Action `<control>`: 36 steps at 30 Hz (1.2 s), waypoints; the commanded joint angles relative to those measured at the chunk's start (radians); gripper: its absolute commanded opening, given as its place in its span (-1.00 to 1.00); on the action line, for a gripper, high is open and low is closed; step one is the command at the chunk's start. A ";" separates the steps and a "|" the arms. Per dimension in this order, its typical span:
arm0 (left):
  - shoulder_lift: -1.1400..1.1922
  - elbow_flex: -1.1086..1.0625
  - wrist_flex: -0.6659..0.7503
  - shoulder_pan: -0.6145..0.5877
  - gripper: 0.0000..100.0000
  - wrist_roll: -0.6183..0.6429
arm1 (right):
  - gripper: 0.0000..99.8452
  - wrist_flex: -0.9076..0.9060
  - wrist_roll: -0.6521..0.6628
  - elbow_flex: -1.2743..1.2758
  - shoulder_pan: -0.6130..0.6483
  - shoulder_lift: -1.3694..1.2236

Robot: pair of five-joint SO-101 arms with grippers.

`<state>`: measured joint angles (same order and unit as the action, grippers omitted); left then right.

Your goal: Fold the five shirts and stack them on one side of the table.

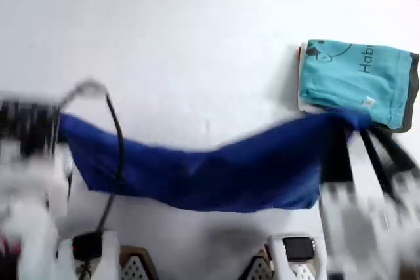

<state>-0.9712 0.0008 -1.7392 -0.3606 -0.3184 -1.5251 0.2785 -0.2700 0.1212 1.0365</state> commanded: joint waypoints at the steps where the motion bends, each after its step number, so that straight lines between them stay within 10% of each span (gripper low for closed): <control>1: 0.199 0.007 0.087 0.014 -0.92 0.002 | -0.96 0.197 -0.003 0.141 0.021 -0.125; 10: 0.661 0.117 0.313 0.020 -0.92 0.000 | -0.96 0.636 -0.002 0.379 0.016 -0.447; 20: 1.241 0.751 0.236 0.046 -0.92 0.000 | -0.96 0.989 -0.002 0.379 -0.028 -0.823; 36: 1.838 1.305 0.014 0.106 -0.93 0.000 | -0.96 0.954 -0.002 0.381 -0.030 -1.006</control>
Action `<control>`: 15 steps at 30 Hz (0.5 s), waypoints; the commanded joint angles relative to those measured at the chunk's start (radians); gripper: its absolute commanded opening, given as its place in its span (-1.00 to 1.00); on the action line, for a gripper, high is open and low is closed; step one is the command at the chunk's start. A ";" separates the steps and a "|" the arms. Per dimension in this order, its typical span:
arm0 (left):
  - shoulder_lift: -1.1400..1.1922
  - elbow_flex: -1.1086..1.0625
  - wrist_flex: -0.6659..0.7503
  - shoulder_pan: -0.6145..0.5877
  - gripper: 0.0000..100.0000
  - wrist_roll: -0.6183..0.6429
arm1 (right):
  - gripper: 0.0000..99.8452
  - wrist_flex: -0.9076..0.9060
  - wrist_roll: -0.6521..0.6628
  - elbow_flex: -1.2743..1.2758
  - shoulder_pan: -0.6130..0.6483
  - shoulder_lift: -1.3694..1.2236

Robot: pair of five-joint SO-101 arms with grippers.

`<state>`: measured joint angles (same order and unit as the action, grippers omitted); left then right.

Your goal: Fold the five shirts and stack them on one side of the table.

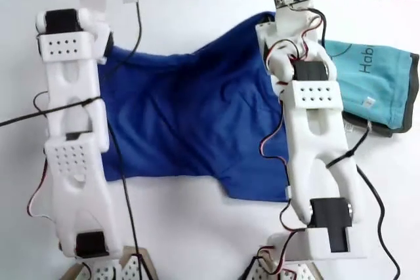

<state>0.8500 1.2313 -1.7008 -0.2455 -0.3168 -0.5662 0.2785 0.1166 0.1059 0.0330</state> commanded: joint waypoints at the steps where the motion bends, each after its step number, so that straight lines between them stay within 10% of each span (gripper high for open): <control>1: 0.029 0.091 -0.041 -0.011 -0.93 -0.002 | -0.96 -0.015 -0.002 -0.006 -0.016 -0.007; 15: -0.072 -0.136 -0.091 -0.063 -0.93 -0.035 | -0.96 -0.344 0.000 -0.006 -0.105 0.064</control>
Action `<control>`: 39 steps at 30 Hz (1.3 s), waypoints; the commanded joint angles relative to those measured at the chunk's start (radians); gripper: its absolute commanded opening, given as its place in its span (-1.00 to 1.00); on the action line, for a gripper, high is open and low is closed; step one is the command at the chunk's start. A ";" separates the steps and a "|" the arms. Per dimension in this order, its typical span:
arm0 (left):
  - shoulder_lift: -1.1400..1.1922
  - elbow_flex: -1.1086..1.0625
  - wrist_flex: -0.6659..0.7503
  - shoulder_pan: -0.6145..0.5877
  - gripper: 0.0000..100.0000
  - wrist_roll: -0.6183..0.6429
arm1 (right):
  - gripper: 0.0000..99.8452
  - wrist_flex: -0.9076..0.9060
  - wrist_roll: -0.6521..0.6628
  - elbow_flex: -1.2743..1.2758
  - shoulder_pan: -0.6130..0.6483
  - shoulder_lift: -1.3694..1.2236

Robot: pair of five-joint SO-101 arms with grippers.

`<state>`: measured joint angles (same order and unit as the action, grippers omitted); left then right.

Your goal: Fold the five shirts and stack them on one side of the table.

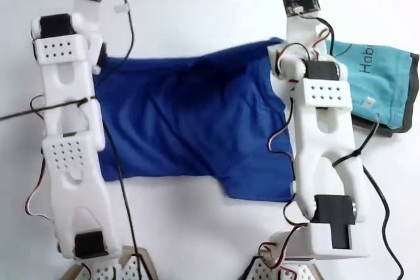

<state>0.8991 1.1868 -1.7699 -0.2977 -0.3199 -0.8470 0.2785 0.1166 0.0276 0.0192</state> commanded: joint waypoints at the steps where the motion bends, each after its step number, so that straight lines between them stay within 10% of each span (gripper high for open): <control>1: -0.163 -0.150 -0.020 -0.006 -0.93 -0.046 | -0.96 -0.093 0.015 -0.005 -0.028 0.085; 11: -0.589 -0.777 -0.011 0.032 -0.93 -0.118 | -0.96 -0.329 0.140 0.054 -0.024 0.180; 23: -1.039 -1.472 0.222 0.025 -0.93 -0.158 | -0.96 -0.243 0.270 0.715 -0.031 0.773; 39: -1.241 -1.865 0.414 -0.017 -0.93 -0.184 | -0.96 -0.372 0.423 0.991 -0.154 1.116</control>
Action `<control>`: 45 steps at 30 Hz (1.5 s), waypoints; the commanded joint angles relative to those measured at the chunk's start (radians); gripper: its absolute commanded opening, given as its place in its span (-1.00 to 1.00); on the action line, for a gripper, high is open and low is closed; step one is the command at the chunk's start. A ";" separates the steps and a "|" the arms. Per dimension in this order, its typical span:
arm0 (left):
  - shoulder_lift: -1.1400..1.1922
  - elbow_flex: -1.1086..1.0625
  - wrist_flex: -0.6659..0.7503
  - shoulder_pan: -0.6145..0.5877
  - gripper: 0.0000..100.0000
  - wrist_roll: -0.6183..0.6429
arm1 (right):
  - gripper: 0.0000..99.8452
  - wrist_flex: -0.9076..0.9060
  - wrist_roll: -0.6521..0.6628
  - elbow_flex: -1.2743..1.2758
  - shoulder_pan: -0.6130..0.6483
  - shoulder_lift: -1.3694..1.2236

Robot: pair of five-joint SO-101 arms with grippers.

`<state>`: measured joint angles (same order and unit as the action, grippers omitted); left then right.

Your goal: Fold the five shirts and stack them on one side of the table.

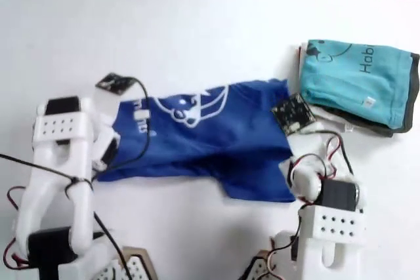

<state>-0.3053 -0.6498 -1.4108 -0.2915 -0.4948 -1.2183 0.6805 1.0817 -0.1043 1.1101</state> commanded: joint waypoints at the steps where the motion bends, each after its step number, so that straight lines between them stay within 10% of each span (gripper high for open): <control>1: -0.037 -0.042 0.072 -0.026 -0.93 -0.009 | -0.96 -0.001 0.032 0.046 -0.024 0.025; 15: -0.035 -0.147 0.184 -0.026 -0.84 -0.008 | -0.96 -0.004 0.097 0.143 -0.022 0.027; 22: -0.044 -0.113 0.141 -0.032 -0.66 -0.009 | -0.59 -0.025 0.091 0.109 -0.019 0.027; 32: -0.031 0.406 -0.091 -0.155 -0.92 0.026 | -0.86 0.053 -0.235 -0.198 0.018 0.015; 45: 0.580 0.746 -0.110 0.005 -0.95 0.207 | -0.96 0.369 -0.252 -0.362 0.229 -0.489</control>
<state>0.1734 0.0023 -1.5167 -0.3207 -0.3107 -0.8991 0.4411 0.8347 0.1135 0.7940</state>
